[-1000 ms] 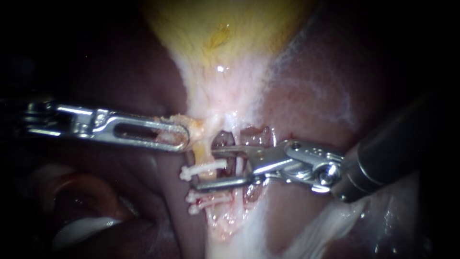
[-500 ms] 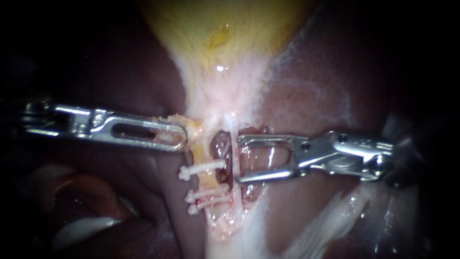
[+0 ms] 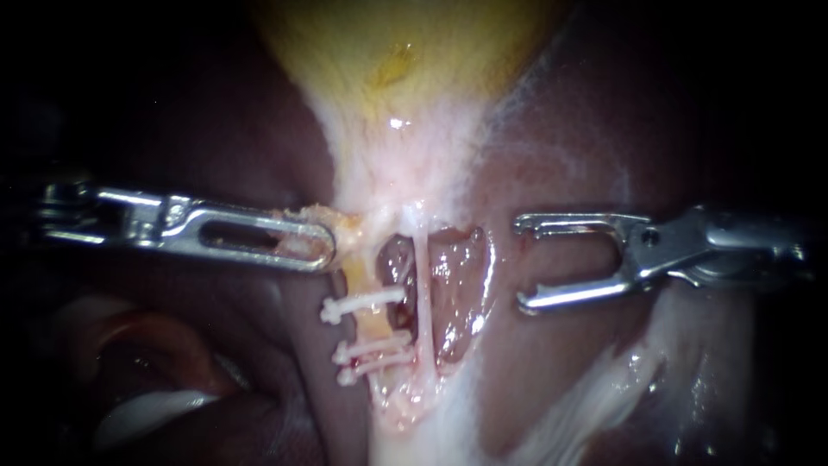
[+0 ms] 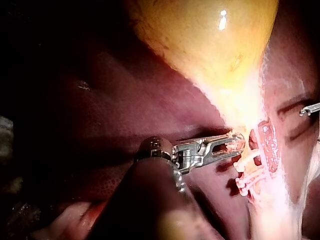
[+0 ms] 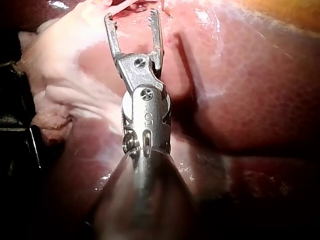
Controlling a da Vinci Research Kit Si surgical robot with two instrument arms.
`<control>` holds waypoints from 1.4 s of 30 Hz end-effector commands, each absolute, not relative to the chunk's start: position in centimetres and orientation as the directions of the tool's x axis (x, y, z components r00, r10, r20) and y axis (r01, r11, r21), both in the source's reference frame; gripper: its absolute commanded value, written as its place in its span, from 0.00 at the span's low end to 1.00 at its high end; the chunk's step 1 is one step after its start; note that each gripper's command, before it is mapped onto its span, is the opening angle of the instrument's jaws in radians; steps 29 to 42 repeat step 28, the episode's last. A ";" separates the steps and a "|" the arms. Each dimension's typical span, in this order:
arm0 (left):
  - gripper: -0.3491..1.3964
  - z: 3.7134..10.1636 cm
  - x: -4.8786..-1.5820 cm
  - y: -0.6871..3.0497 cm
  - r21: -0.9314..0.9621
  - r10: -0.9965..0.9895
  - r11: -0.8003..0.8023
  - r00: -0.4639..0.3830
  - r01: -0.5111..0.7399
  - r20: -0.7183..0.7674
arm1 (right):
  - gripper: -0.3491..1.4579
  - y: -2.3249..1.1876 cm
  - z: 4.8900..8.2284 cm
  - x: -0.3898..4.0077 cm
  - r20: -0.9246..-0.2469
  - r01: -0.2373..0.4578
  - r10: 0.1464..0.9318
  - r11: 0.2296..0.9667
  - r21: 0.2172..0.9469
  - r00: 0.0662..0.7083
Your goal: Going back third clip left tube
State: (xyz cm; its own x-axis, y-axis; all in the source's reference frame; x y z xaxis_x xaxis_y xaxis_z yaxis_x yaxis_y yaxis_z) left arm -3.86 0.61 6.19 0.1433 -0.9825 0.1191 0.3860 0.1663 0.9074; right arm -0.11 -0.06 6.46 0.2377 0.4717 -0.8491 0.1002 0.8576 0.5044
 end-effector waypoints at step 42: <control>0.00 6.68 -4.13 0.70 0.899 -0.980 0.183 0.142 0.399 0.137 | 0.47 -0.07 6.42 -0.10 -0.848 0.101 0.474 0.856 0.507 0.237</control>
